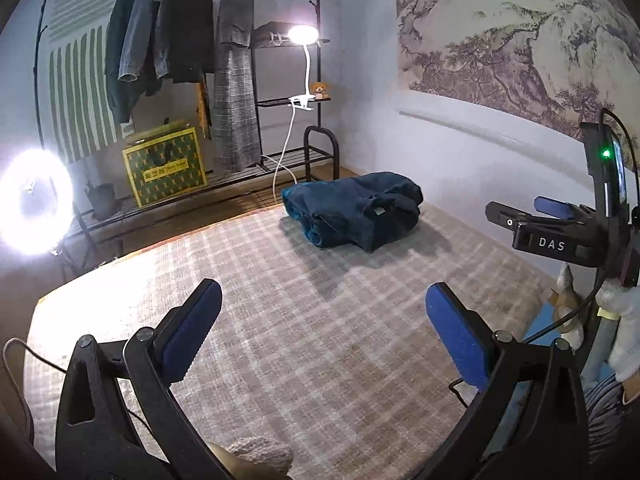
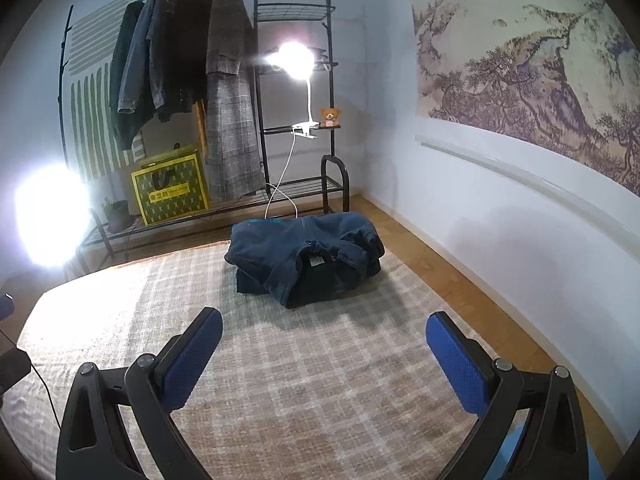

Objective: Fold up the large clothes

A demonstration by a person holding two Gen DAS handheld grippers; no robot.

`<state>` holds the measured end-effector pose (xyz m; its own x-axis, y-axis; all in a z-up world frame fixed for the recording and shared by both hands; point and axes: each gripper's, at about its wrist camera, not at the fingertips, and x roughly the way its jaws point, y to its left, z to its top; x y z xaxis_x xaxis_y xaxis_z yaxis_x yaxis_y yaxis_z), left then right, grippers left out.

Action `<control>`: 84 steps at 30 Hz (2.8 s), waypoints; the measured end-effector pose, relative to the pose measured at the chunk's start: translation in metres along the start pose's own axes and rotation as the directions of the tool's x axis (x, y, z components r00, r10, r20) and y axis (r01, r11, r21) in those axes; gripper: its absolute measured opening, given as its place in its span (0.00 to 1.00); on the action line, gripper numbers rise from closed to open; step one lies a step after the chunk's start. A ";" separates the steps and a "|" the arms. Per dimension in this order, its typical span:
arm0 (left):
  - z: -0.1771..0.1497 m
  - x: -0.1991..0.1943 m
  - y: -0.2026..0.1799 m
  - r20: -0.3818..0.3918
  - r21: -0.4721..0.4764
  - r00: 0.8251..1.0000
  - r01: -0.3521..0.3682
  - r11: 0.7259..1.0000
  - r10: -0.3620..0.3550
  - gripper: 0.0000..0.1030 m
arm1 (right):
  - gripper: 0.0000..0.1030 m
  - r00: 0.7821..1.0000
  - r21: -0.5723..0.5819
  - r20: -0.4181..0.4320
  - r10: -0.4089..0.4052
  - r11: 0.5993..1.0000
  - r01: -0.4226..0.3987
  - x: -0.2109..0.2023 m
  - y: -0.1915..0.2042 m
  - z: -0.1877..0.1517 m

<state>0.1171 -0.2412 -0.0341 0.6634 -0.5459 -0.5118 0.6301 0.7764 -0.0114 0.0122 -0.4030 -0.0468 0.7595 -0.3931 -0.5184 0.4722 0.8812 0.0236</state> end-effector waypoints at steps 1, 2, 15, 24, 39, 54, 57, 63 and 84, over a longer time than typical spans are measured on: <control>0.000 0.000 0.000 0.002 0.003 1.000 -0.009 1.000 0.009 1.00 | 1.00 1.000 -0.002 0.001 -0.002 1.000 0.002 0.000 0.000 0.000; -0.001 0.000 0.001 0.004 0.005 1.000 -0.013 1.000 0.013 1.00 | 1.00 1.000 -0.002 0.002 -0.004 1.000 0.004 0.001 0.000 -0.001; -0.005 0.001 0.005 -0.018 0.000 0.999 -0.049 0.999 0.049 1.00 | 1.00 1.000 0.023 -0.013 -0.014 1.000 0.015 0.007 -0.005 -0.007; -0.006 -0.002 0.004 -0.023 -0.009 0.999 -0.047 0.999 0.046 1.00 | 1.00 1.000 0.021 -0.023 -0.012 1.000 0.013 0.010 -0.006 -0.008; -0.006 -0.003 0.002 -0.024 -0.012 0.998 -0.049 0.999 0.049 1.00 | 1.00 0.999 0.018 -0.035 0.000 1.000 0.000 0.012 -0.005 -0.009; -0.010 -0.007 -0.002 -0.029 -0.019 0.999 -0.040 0.999 0.039 1.00 | 1.00 0.999 0.022 -0.044 0.010 1.000 -0.009 0.015 -0.005 -0.011; -0.010 -0.005 0.000 -0.036 -0.021 0.999 -0.030 0.999 0.030 1.00 | 1.00 0.999 0.021 -0.043 0.007 1.000 -0.006 0.015 -0.004 -0.011; -0.010 -0.006 -0.001 -0.043 -0.022 0.999 -0.027 0.999 0.026 1.00 | 1.00 0.999 0.022 -0.043 0.006 1.000 -0.005 0.014 -0.003 -0.011; -0.013 -0.006 0.011 -0.047 -0.047 0.998 -0.042 0.998 0.039 1.00 | 1.00 0.999 0.019 -0.048 0.017 1.000 -0.016 0.016 0.000 -0.013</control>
<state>0.1150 -0.2260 -0.0424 0.6680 -0.4995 -0.5516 0.5825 0.8123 -0.0302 0.0180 -0.4061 -0.0660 0.7449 -0.3654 -0.5582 0.4686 0.8821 0.0479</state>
